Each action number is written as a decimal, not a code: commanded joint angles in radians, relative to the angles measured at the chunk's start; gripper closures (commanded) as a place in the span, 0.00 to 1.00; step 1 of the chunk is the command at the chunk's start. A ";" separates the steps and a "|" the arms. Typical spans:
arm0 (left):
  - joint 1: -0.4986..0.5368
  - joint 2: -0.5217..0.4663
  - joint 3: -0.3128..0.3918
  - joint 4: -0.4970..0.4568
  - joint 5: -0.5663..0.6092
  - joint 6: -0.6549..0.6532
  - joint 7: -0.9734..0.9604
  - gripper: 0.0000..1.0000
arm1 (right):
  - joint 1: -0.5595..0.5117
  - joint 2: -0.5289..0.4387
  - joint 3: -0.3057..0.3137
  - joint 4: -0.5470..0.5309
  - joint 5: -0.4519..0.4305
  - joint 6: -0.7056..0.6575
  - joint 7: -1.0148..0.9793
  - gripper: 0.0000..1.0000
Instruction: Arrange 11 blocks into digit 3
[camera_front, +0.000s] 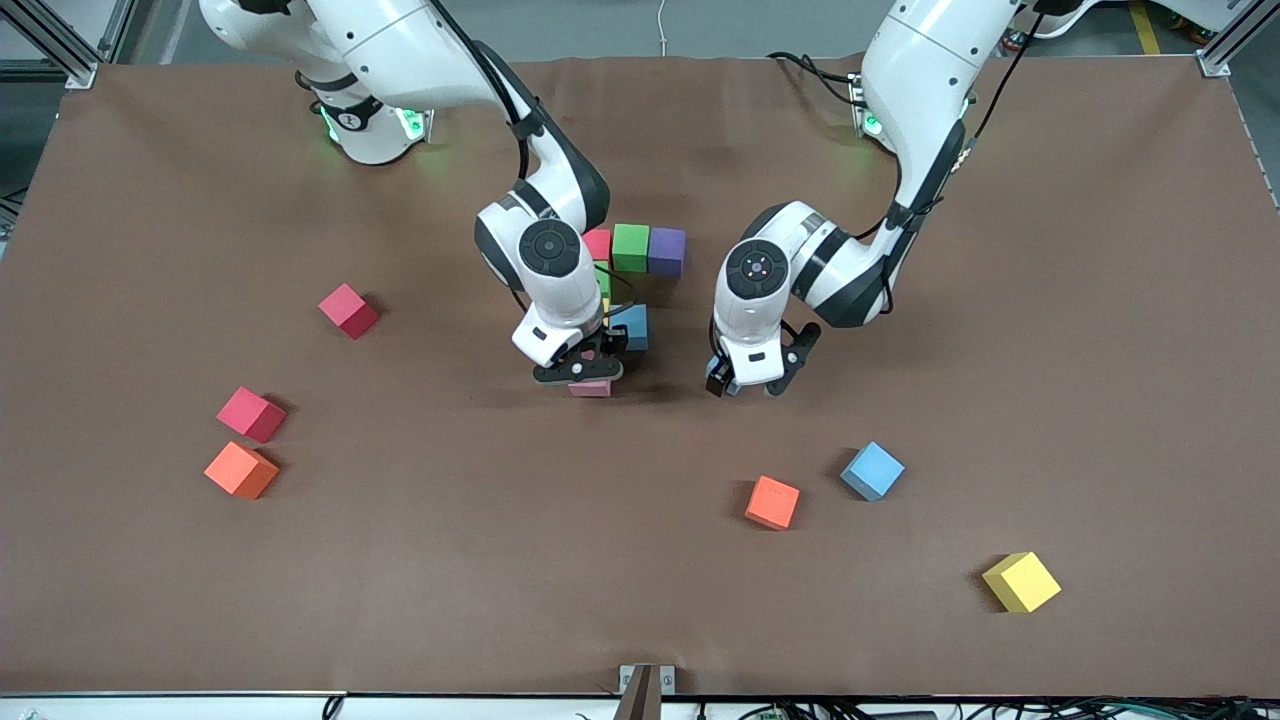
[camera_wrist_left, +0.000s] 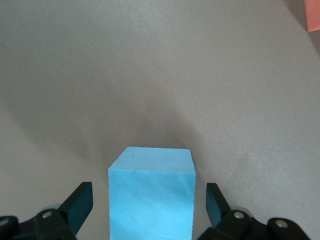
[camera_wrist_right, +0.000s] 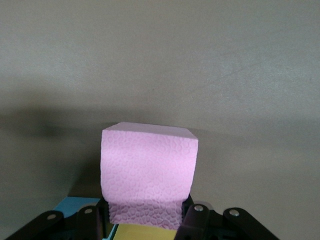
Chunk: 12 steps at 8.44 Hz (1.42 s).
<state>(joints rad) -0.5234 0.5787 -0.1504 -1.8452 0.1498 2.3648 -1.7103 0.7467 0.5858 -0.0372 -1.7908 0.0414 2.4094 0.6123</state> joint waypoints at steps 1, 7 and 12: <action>0.010 -0.005 0.000 -0.020 0.025 0.034 0.006 0.00 | 0.016 0.003 -0.010 -0.013 0.009 0.000 0.014 0.98; 0.016 -0.034 0.000 -0.037 0.024 0.025 -0.011 0.61 | 0.022 -0.008 -0.012 -0.073 0.009 0.062 0.014 0.98; 0.016 -0.080 -0.008 -0.026 0.008 -0.024 -0.219 0.63 | 0.030 -0.015 -0.010 -0.073 0.009 0.040 0.058 0.98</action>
<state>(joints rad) -0.5091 0.5204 -0.1527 -1.8539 0.1570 2.3514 -1.8588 0.7601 0.5913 -0.0379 -1.8363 0.0414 2.4515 0.6540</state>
